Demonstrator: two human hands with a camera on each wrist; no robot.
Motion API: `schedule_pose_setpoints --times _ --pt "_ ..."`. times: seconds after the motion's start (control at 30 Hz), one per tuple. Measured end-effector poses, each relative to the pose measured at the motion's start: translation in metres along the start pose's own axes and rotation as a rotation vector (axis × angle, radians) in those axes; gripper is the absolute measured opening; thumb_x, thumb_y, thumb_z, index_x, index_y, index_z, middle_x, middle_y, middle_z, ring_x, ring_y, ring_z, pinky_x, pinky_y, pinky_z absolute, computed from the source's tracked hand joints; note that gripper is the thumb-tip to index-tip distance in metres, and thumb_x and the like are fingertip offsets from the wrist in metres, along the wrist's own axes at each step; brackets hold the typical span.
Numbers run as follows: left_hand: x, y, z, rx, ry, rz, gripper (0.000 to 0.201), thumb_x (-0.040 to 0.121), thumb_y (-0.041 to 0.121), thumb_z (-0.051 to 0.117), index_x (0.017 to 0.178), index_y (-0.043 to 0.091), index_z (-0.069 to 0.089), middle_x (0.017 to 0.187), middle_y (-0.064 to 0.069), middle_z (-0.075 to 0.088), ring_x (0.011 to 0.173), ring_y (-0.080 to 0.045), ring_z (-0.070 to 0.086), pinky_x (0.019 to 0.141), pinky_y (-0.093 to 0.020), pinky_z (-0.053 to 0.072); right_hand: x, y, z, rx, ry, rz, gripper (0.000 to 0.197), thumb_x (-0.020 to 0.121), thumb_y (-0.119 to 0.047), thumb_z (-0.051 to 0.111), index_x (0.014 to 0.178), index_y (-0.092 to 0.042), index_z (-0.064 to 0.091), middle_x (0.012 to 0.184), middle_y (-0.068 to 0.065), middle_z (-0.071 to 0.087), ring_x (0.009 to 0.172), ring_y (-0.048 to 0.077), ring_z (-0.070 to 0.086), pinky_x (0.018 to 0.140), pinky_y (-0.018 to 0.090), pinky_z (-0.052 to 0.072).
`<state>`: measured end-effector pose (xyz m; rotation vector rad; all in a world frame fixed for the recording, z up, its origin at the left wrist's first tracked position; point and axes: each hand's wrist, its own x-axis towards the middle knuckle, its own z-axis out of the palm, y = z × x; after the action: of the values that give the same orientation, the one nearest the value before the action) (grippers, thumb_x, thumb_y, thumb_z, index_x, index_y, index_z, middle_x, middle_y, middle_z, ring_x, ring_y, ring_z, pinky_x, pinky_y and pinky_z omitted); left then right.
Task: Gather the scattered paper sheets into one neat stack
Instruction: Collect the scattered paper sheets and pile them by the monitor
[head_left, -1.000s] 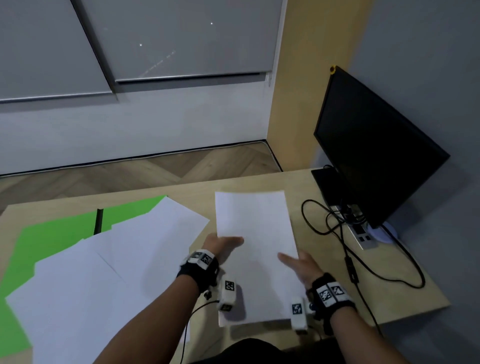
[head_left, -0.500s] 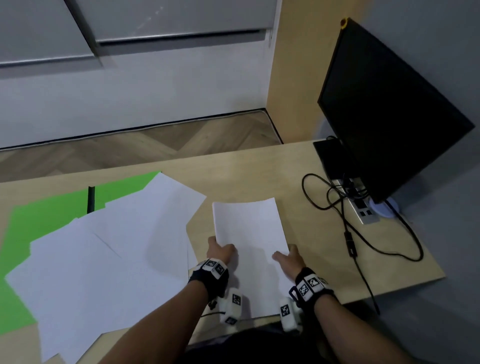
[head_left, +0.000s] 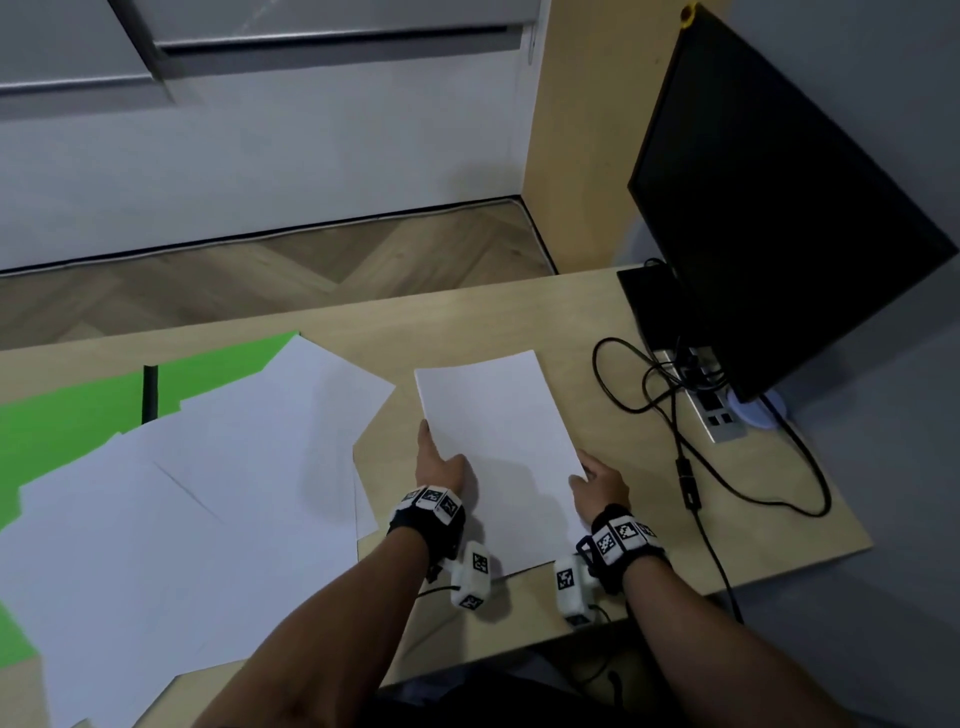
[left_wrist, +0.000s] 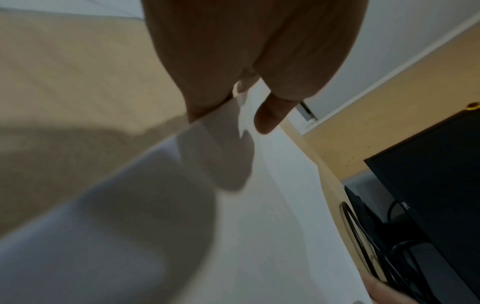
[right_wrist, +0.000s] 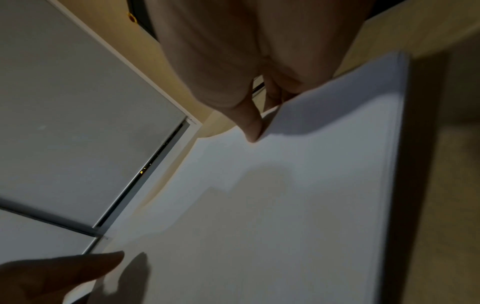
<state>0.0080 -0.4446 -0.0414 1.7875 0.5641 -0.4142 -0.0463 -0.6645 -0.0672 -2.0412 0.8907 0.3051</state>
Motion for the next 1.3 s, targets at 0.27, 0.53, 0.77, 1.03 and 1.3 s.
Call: schedule_pose_setpoints --times 0.27,0.53,0.77,1.03,1.3 --pt "0.025 0.007 -0.016 0.22 -0.143 -0.041 0.087 0.079 0.021 0.058 0.155 0.034 0.018 0.141 -0.002 0.054 0.116 -0.03 0.061 0.096 -0.036 0.051 0.006 0.005 -0.004 0.018 0.0 0.014 0.045 0.087 -0.019 0.059 0.129 -0.034 0.061 0.132 -0.009 0.062 0.108 0.02 0.065 0.098 0.033 0.051" --pt "0.014 -0.008 -0.017 0.278 0.087 -0.082 0.043 0.082 0.005 0.061 0.125 0.011 0.059 0.108 -0.011 0.07 0.1 -0.027 0.066 0.079 -0.027 0.052 0.002 0.001 -0.002 -0.034 0.097 0.104 0.024 0.083 -0.023 0.066 0.104 -0.033 0.062 0.107 -0.005 0.07 0.093 0.025 0.064 0.086 0.033 0.05" --pt "0.01 -0.013 -0.011 0.421 0.017 0.041 0.02 0.075 -0.009 0.052 0.081 0.011 0.055 0.078 -0.008 0.046 0.059 -0.019 0.04 0.055 -0.02 0.034 0.002 0.01 -0.002 0.074 0.111 0.193 0.029 0.075 -0.03 0.074 0.104 -0.033 0.072 0.099 -0.013 0.072 0.084 0.017 0.067 0.089 0.036 0.055" --pt "0.014 -0.013 -0.018 0.576 -0.067 0.08 0.027 0.072 -0.002 0.059 0.065 0.016 0.04 0.072 -0.006 0.046 0.058 -0.021 0.041 0.048 -0.022 0.03 -0.005 0.007 -0.001 -0.056 0.178 0.109 0.022 0.08 -0.027 0.069 0.101 -0.034 0.068 0.109 -0.008 0.069 0.092 0.023 0.066 0.087 0.041 0.055" --pt "0.003 -0.016 -0.07 0.28 0.024 0.162 0.057 0.084 0.025 0.072 0.137 0.018 0.051 0.126 -0.006 0.057 0.103 -0.02 0.063 0.09 -0.03 0.049 -0.048 -0.026 0.024 -0.125 0.467 -0.021 0.029 0.086 -0.029 0.064 0.111 -0.027 0.05 0.121 0.008 0.055 0.113 0.032 0.05 0.103 0.051 0.037"
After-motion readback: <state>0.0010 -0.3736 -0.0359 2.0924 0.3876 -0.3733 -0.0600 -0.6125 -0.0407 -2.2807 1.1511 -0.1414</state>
